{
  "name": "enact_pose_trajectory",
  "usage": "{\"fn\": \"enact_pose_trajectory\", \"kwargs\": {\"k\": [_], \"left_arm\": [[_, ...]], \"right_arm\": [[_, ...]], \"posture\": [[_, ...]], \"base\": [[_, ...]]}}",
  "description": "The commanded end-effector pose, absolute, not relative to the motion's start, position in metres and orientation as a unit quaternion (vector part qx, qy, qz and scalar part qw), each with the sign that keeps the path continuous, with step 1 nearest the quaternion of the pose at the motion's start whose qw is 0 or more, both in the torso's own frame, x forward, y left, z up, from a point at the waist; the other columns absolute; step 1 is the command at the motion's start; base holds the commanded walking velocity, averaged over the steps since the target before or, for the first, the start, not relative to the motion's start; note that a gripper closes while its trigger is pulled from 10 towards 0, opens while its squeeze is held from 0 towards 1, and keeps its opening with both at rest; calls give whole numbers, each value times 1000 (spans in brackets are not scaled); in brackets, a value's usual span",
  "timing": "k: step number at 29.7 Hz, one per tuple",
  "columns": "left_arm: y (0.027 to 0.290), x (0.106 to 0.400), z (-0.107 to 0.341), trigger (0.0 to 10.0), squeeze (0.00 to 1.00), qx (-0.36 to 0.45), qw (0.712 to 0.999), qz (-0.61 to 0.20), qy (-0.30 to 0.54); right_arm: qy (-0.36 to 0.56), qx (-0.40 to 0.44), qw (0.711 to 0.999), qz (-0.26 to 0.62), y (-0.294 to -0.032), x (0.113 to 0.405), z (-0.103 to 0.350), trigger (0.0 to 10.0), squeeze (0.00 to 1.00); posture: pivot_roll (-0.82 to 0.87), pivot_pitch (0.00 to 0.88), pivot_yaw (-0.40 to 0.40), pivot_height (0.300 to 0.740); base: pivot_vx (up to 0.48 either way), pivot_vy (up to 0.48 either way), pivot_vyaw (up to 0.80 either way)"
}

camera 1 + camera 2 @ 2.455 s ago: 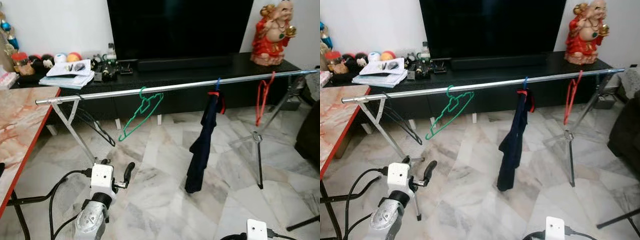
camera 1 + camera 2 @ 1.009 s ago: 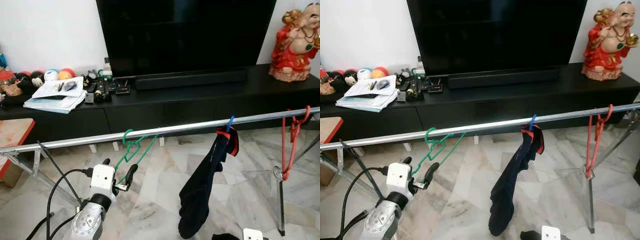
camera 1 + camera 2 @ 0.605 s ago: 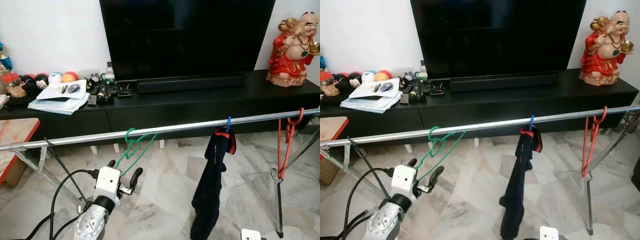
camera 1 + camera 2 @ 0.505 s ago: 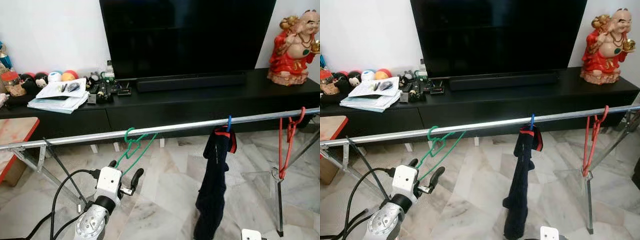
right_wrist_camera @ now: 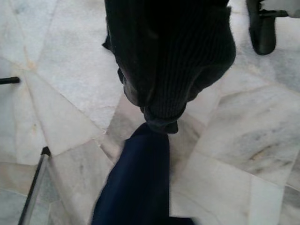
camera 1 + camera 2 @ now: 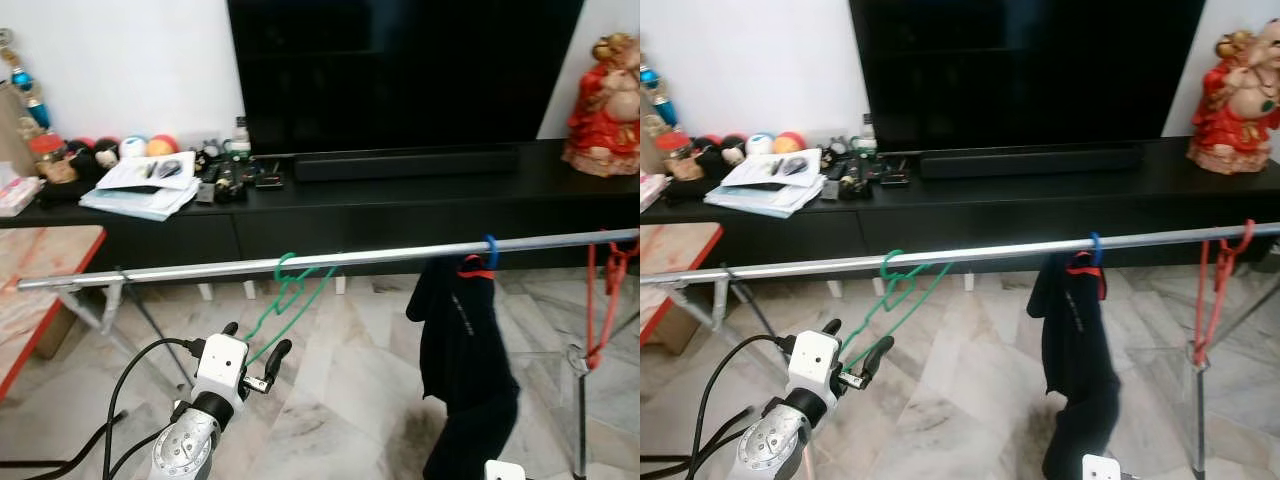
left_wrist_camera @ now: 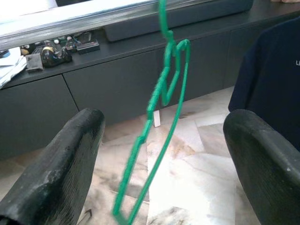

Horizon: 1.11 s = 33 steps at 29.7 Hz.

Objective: Hang hanger

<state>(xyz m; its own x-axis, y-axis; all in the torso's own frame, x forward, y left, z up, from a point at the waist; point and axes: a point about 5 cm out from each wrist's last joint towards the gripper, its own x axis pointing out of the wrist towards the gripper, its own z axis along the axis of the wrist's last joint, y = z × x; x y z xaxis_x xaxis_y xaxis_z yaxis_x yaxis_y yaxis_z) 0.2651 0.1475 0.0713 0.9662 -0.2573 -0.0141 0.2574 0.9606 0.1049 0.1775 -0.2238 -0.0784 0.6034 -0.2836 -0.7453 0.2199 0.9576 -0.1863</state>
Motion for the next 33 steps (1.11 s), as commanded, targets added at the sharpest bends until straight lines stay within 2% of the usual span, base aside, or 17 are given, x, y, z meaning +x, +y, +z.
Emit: {"fn": "enact_pose_trajectory", "kwargs": {"k": [1,5,33], "left_arm": [[146,266,75,10000,0,51,990,-135,-4],[146,265,75,10000,0,52,989,-136,-4],[135,263,78,10000,0,58,985,-165,-9]], "right_arm": [[412,-34,899,-144,-223,181,-76,10000,0],[410,-36,900,-144,-224,182,-76,10000,0],[385,-36,905,-177,-234,191,-68,10000,0]], "posture": [[94,0,68,740],[95,0,66,740],[97,0,63,740]], "base": [[0,435,0],[0,423,0],[0,0,0]]}}
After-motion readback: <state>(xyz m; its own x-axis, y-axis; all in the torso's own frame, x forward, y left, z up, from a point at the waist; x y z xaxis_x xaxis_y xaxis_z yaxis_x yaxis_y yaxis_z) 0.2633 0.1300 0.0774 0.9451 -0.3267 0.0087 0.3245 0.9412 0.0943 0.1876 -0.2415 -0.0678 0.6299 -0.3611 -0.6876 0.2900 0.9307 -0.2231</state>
